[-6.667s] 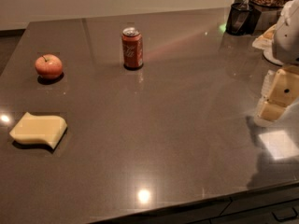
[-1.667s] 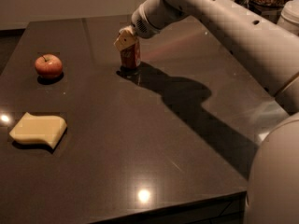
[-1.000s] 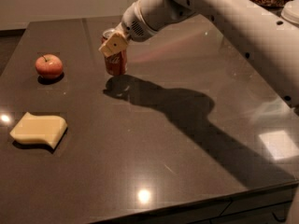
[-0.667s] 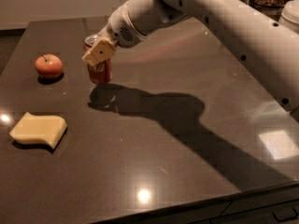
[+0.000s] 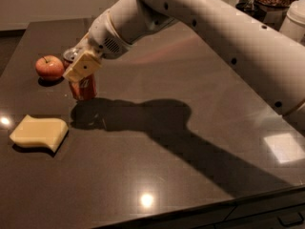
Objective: Move coke can near sponge
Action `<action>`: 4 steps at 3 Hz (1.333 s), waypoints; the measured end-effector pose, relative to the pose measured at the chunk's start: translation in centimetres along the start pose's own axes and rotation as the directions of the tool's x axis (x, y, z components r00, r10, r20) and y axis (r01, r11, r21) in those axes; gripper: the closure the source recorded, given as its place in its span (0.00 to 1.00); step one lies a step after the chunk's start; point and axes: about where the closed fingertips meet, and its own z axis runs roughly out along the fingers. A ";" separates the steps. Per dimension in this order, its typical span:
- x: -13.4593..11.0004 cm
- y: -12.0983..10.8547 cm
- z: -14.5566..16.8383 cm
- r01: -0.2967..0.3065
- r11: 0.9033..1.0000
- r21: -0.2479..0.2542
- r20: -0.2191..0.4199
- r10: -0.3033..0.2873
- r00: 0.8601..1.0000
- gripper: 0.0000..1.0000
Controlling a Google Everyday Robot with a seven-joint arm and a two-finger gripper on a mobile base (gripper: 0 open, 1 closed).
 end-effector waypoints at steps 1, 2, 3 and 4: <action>0.2 1.6 1.7 0.034 0.998 -0.058 -0.015 -0.034 0.999 1.00; 0.7 2.4 2.8 0.068 0.994 -0.090 -0.032 -0.071 0.997 0.88; 1.2 2.6 3.4 0.093 0.990 -0.109 -0.045 -0.098 0.994 0.66; 1.6 2.9 4.0 0.108 0.986 -0.129 -0.047 -0.114 0.992 0.41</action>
Offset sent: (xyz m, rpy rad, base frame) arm -0.0281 0.0202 -0.0387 -0.0771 -0.0319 0.1620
